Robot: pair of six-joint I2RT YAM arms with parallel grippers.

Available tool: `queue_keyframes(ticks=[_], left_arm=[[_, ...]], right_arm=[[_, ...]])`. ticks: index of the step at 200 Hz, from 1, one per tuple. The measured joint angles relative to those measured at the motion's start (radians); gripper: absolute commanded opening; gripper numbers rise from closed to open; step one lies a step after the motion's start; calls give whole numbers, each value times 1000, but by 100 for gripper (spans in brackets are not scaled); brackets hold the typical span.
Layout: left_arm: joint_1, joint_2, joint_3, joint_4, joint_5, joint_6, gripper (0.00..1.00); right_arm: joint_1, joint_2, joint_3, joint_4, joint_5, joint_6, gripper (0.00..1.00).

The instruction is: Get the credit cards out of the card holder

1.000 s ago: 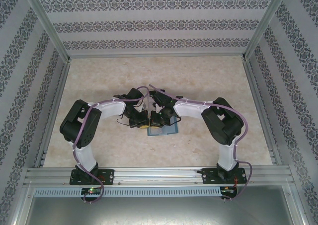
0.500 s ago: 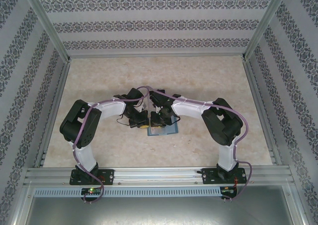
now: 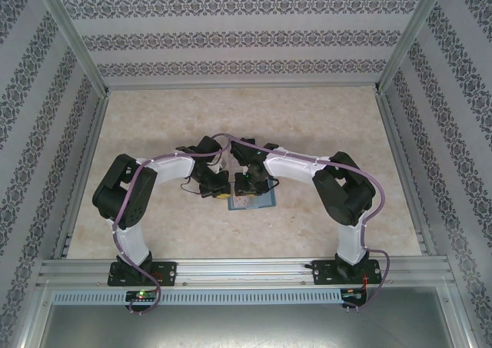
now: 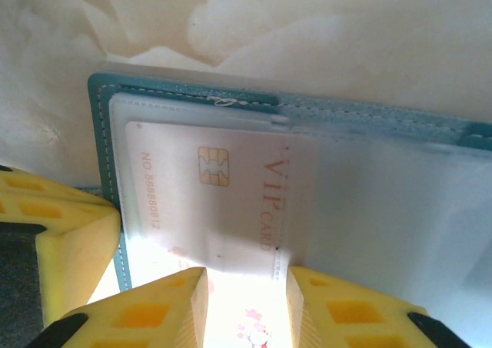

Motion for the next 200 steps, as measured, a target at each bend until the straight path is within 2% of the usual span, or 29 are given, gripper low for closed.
queue_keyframes(ticks=[41,112,200], left_arm=[[0,0,2,-2,0,0,0],[0,0,6,-16,0,0,0],[0,4,11,-24,0,0,0]], right_arm=[[2,5,13,-22,21,-6,42],[8,11,28,-57,62,-8,40],[9,11,61,-133,149,-37,44]])
